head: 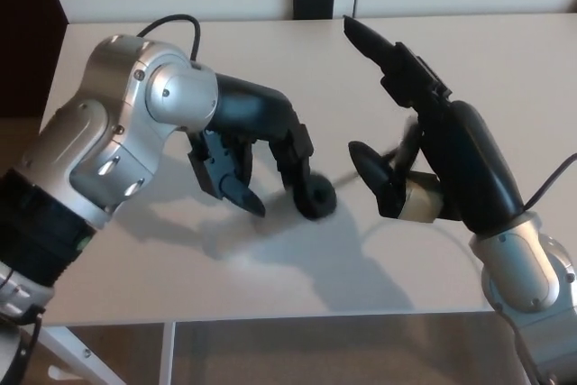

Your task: The robot walks towards a desk on which an air pump is kept in the middle. It lifts it up and holds it with its left hand and uses its right hand to compress it by pushing its handle inwards.

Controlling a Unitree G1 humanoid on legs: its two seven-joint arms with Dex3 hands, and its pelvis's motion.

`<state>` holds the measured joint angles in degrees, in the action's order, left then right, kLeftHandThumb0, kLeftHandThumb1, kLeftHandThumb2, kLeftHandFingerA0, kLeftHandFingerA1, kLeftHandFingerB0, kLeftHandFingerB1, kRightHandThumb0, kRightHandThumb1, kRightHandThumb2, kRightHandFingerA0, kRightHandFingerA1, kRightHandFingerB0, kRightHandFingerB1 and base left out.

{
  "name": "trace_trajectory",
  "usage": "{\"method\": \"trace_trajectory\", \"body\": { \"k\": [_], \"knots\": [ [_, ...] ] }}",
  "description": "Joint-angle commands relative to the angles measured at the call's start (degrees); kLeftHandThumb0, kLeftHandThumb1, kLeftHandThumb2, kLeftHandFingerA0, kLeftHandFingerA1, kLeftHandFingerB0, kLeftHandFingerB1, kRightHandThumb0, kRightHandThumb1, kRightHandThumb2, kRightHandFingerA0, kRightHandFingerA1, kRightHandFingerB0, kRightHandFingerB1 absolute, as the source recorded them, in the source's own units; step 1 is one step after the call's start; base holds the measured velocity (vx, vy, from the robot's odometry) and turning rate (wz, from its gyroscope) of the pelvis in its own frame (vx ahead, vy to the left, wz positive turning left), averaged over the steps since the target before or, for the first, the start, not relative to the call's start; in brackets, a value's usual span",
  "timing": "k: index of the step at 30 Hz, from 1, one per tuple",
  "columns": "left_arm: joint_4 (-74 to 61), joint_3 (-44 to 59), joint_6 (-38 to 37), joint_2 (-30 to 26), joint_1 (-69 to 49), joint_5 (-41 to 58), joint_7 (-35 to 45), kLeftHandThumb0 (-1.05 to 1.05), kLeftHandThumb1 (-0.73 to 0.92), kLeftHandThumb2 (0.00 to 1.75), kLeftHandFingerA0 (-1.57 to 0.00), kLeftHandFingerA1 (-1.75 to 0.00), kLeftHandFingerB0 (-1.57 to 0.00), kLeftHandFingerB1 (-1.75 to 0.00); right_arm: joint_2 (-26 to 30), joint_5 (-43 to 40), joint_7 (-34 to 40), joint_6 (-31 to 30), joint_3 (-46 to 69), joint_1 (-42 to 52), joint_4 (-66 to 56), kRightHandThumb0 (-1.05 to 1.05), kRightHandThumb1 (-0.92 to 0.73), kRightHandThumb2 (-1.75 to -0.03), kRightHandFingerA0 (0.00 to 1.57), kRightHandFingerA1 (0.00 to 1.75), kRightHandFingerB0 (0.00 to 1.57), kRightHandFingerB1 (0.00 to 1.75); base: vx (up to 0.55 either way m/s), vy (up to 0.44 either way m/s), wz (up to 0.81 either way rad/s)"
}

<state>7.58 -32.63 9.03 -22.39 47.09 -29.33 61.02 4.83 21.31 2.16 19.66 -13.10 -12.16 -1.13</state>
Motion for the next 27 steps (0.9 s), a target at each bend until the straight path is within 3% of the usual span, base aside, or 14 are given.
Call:
{"method": "trace_trajectory", "body": {
  "k": [1, 6, 7, 9, 10, 11, 15, 16, 18, 19, 20, 22, 23, 27],
  "knots": [
    [0.0, -0.3, 6.5, 1.7, 2.2, -1.4, 1.2, -0.61, 0.68, 0.63, -0.42, -0.43, -0.35, -0.36, 0.2, -0.2, 0.0, 0.5, 0.4, -0.5, -1.4, -0.77, -0.91, -0.8, 0.05, 0.25, 0.05, 0.24, 0.0, 0.0, 0.0],
    [-0.6, 0.5, 10.3, 2.9, 1.7, -0.8, 0.7, -0.61, 0.76, 0.63, -0.44, -0.43, -0.34, -0.34, 0.3, -0.2, 0.0, 0.4, 0.4, -0.2, -1.9, -0.79, -0.91, -0.82, 0.05, 0.25, 0.04, 0.24, 0.0, 0.0, 0.0],
    [-0.1, 0.6, 10.6, 3.2, 2.1, -0.3, 1.0, -0.58, 0.78, 0.63, -0.42, -0.43, -0.3, -0.33, 0.2, -0.1, 0.1, 0.1, 0.5, -0.1, -2.1, -0.86, -0.83, -0.93, 0.09, 0.28, 0.07, 0.24, 0.0, 0.0, 0.0],
    [0.2, 0.7, 10.8, 3.4, 2.3, 0.1, 1.2, -0.58, 0.78, 0.63, -0.42, -0.43, -0.3, -0.33, 0.1, 0.0, 0.2, -0.1, 0.6, 0.0, -2.3, -0.86, -0.83, -0.93, 0.09, 0.28, 0.07, 0.24, 0.0, 0.0, 0.0],
    [0.4, -0.6, 12.1, 3.3, 3.9, -1.2, 2.9, -0.64, 0.59, 0.89, -0.29, -0.5, -0.22, -0.44, 0.0, 0.1, 0.5, -0.3, 0.7, 0.1, -2.5, -0.85, -0.84, -1.18, 0.09, 0.31, 0.09, 0.27, 0.0, 0.0, 0.0],
    [0.0, -1.1, 12.7, 3.3, 4.9, -1.4, 4.1, -0.55, 0.7, 0.6, -0.41, -0.44, -0.33, -0.33, 0.0, 0.1, 0.5, -0.3, 0.8, 0.1, -2.6, -0.84, -0.84, -1.18, 0.09, 0.29, 0.09, 0.26, 0.0, 0.0, 0.0],
    [0.4, -2.0, 12.1, 3.4, 7.1, -0.2, 6.2, -0.5, 0.69, 0.6, -0.37, -0.44, -0.33, -0.34, 0.1, -0.2, 0.4, -0.2, 1.1, 0.0, -2.6, -0.85, -0.84, -1.18, 0.09, 0.28, 0.08, 0.26, 0.0, 0.0, 0.0],
    [1.0, -2.1, 11.7, 3.5, 7.0, -0.3, 5.5, -0.52, 0.73, 0.62, -0.46, -0.49, -0.38, -0.35, 0.1, -0.2, 0.6, 0.1, 1.2, -0.2, -2.4, -0.79, -0.91, -0.81, 0.05, 0.26, 0.05, 0.24, 0.0, 0.0, 0.0],
    [1.4, -2.2, 11.5, 3.6, 6.9, -0.3, 4.9, -0.52, 0.73, 0.62, -0.46, -0.49, -0.38, -0.35, 0.1, -0.1, 0.7, 0.2, 1.2, -0.3, -2.2, -0.79, -0.91, -0.81, 0.05, 0.26, 0.05, 0.24, 0.0, 0.0, 0.0],
    [1.6, -2.3, 12.1, 3.5, 5.9, -1.6, 2.6, -0.64, 0.68, 0.63, -0.37, -0.41, -0.31, -0.33, 0.2, -0.1, 0.8, 0.7, 1.3, -0.5, -1.6, -0.79, -0.91, -0.81, 0.06, 0.25, 0.05, 0.24, 0.0, 0.0, 0.0],
    [1.2, -2.1, 12.1, 3.3, 5.3, -1.8, 1.7, -0.6, 0.69, 0.61, -0.47, -0.44, -0.38, -0.34, 0.1, -0.2, 0.8, 0.7, 1.4, -0.5, -1.5, -0.79, -0.91, -0.81, 0.06, 0.25, 0.05, 0.24, 0.0, 0.0, 0.0],
    [0.9, -1.8, 12.0, 3.1, 4.7, -1.8, 0.8, -0.6, 0.69, 0.61, -0.47, -0.44, -0.38, -0.34, 0.0, -0.4, 0.7, 0.6, 1.4, -0.6, -1.5, -0.79, -0.91, -0.81, 0.06, 0.25, 0.05, 0.24, 0.0, 0.0, 0.0],
    [0.6, -1.5, 12.2, 3.2, 4.4, -1.5, 0.6, -0.56, 0.67, 0.6, -0.37, -0.39, -0.32, -0.32, 0.0, -0.3, 0.7, 0.6, 1.4, -0.6, -1.4, -0.79, -0.91, -0.81, 0.06, 0.25, 0.05, 0.24, 0.0, 0.0, 0.0],
    [0.1, -1.1, 11.0, 2.8, 3.8, -0.8, 0.5, -0.56, 0.71, 0.6, -0.41, -0.4, -0.34, -0.32, -0.2, -0.3, 0.8, 0.6, 1.5, -0.5, -1.4, -0.79, -0.91, -0.81, 0.06, 0.26, 0.05, 0.24, 0.0, 0.0, 0.0]
  ]
}}
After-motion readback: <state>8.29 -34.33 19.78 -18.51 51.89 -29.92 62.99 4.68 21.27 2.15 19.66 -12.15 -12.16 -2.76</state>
